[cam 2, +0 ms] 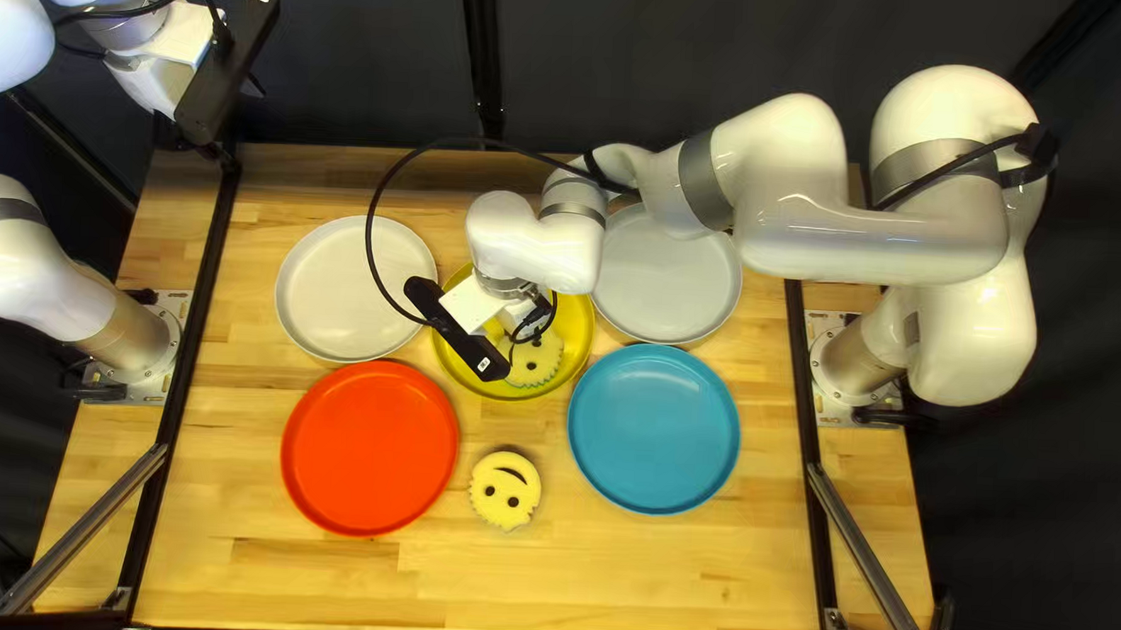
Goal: Pick up sponge and scrub the plate
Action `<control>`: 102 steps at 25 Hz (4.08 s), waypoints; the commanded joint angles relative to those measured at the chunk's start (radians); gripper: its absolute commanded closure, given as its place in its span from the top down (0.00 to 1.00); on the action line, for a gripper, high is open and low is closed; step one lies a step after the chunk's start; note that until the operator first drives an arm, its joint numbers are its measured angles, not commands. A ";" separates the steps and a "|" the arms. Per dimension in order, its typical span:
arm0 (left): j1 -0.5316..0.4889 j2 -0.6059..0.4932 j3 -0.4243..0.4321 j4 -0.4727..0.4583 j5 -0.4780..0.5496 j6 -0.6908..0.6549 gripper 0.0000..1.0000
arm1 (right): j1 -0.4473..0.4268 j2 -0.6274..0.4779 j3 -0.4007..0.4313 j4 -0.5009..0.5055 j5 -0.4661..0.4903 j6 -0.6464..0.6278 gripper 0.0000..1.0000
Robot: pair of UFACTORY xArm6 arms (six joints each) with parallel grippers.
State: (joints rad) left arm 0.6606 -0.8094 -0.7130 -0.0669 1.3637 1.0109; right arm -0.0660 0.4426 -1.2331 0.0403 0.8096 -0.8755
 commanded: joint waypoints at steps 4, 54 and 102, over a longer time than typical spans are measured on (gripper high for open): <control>0.000 0.000 0.000 0.000 0.000 0.000 1.00 | -0.027 0.115 -0.177 0.004 0.049 -0.044 0.00; 0.000 0.000 0.000 0.000 0.000 0.000 1.00 | -0.103 -0.070 0.104 0.003 0.010 -0.102 0.00; 0.000 0.000 0.000 0.000 0.000 0.000 1.00 | -0.167 -0.010 0.042 0.061 -0.087 -0.297 0.00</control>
State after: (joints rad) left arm 0.6606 -0.8093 -0.7130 -0.0669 1.3637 1.0109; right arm -0.2440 0.3952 -1.1395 0.1063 0.7132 -1.1716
